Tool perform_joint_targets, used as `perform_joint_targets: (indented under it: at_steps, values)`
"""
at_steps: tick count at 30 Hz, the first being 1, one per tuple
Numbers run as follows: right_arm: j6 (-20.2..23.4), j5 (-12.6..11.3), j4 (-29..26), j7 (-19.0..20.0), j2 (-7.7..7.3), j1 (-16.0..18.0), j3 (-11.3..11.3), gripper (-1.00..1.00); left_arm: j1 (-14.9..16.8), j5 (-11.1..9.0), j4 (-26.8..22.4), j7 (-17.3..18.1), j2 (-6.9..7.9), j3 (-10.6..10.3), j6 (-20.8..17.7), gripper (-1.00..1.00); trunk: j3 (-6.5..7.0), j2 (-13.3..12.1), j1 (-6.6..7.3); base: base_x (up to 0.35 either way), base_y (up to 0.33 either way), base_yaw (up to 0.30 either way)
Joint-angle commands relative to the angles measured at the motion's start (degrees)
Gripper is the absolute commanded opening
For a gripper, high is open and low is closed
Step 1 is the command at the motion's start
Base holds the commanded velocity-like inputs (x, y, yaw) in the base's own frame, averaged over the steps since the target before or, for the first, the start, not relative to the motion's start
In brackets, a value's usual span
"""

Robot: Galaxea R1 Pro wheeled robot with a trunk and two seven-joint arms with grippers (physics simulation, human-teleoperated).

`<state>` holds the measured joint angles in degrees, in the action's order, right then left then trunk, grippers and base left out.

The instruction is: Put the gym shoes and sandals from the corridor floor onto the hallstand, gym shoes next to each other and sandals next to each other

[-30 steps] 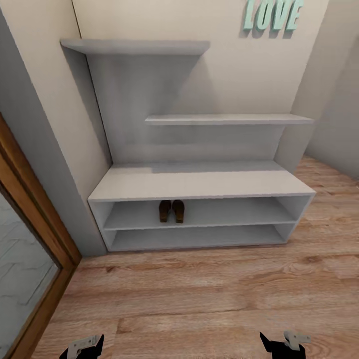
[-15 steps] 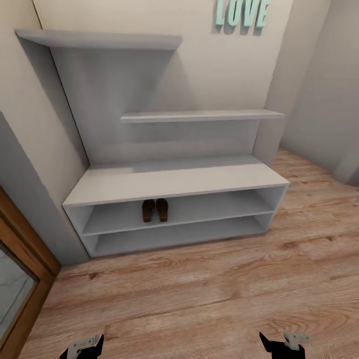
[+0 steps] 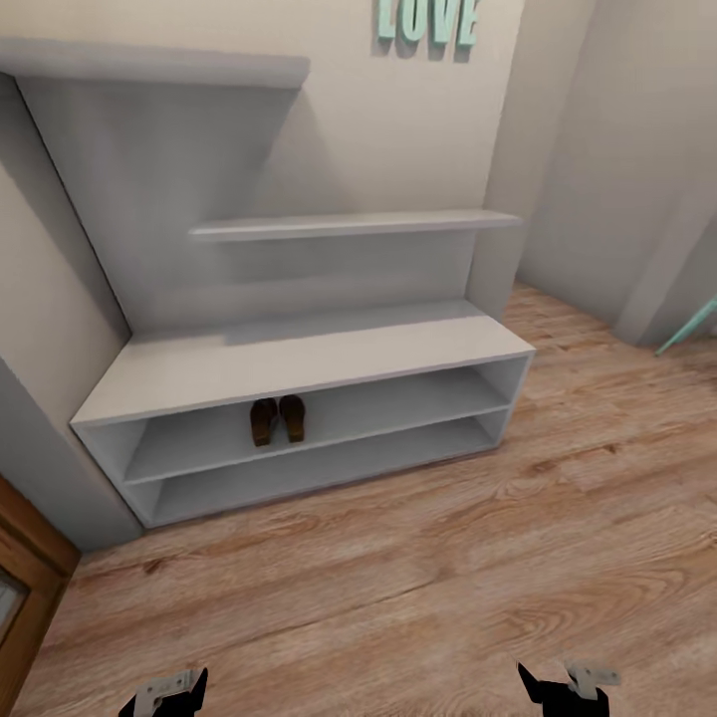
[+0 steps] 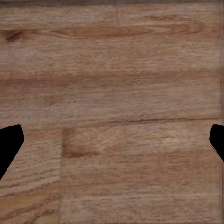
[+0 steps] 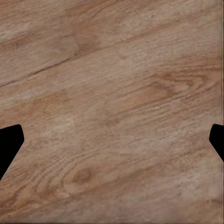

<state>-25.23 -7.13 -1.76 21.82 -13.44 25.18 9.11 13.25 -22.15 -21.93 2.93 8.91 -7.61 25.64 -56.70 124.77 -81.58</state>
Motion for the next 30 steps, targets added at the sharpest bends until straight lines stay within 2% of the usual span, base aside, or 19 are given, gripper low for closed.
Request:
perform_joint_targets:
  at_steps: [1, 30]
  values:
    - [0.00, -0.61, 0.09, 0.60, -0.01, 0.05, 0.21, 1.00, 0.03, -0.61, 0.04, 0.24, 0.05, -0.30, 0.20, 1.00, -0.11, 0.02, 0.01, 0.000, 0.000, -0.226]
    - [0.00, -0.69, 0.07, 0.57, 0.10, 0.05, 0.24, 1.00, 0.03, -0.60, 0.04, 0.24, -0.64, -0.30, 0.20, 1.00, -1.51, 0.02, 0.01, 0.000, 0.000, -0.265]
